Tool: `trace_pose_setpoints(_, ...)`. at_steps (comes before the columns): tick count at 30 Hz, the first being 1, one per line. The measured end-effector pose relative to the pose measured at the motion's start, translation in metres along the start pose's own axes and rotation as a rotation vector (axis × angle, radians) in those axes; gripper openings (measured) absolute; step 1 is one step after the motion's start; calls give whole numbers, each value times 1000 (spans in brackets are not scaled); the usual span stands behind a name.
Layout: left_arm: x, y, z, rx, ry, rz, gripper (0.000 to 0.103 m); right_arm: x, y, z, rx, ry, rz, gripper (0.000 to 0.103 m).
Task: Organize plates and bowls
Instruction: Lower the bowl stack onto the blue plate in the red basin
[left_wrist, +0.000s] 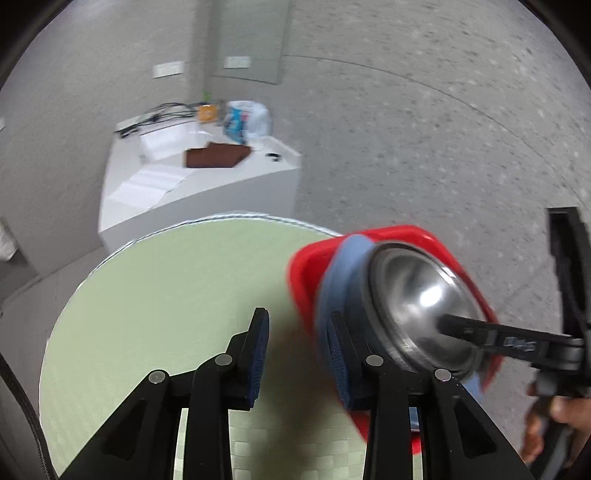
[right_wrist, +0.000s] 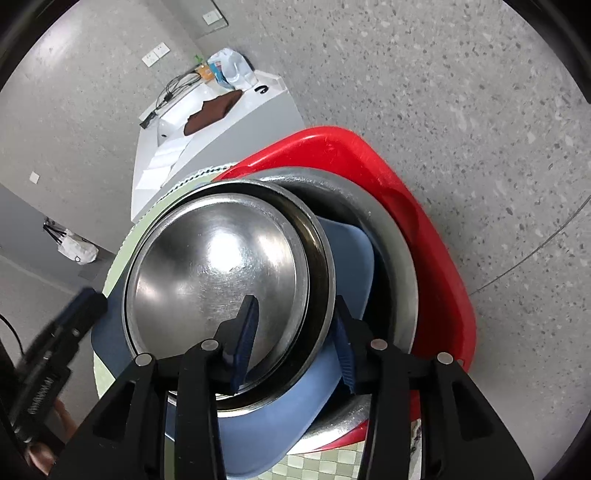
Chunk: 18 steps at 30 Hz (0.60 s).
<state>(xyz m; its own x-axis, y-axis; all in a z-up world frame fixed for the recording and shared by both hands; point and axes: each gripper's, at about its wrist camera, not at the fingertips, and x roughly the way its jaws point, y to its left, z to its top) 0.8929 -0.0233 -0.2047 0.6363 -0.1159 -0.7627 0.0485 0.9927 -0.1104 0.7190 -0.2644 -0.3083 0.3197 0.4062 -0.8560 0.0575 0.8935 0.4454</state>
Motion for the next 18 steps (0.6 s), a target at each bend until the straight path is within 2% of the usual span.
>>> trace_pose_setpoints(2, 2, -2, -6, -1, -27, 8, 39, -2, 0, 0, 4, -2, 6, 44)
trace_pose_setpoints(4, 2, -7, -11, 7, -53, 25, 40, -4, 2, -1, 0, -3, 0, 48)
trace_pose_setpoints(11, 15, -6, -28, -15, -34, -14, 43, -13, 6, -8, -18, -28, -21, 52)
trace_pose_setpoints(12, 15, -3, -27, -21, -22, -25, 40, -18, 8, -10, -30, -41, -41, 52)
trace_pose_setpoints(14, 7, 0, -28, -43, -39, -47, 40, -31, 13, -17, -73, -77, -76, 57)
trace_pose_setpoints(18, -8, 10, -28, -82, -30, -69, 40, -54, 25, -35, -164, -133, -117, 59)
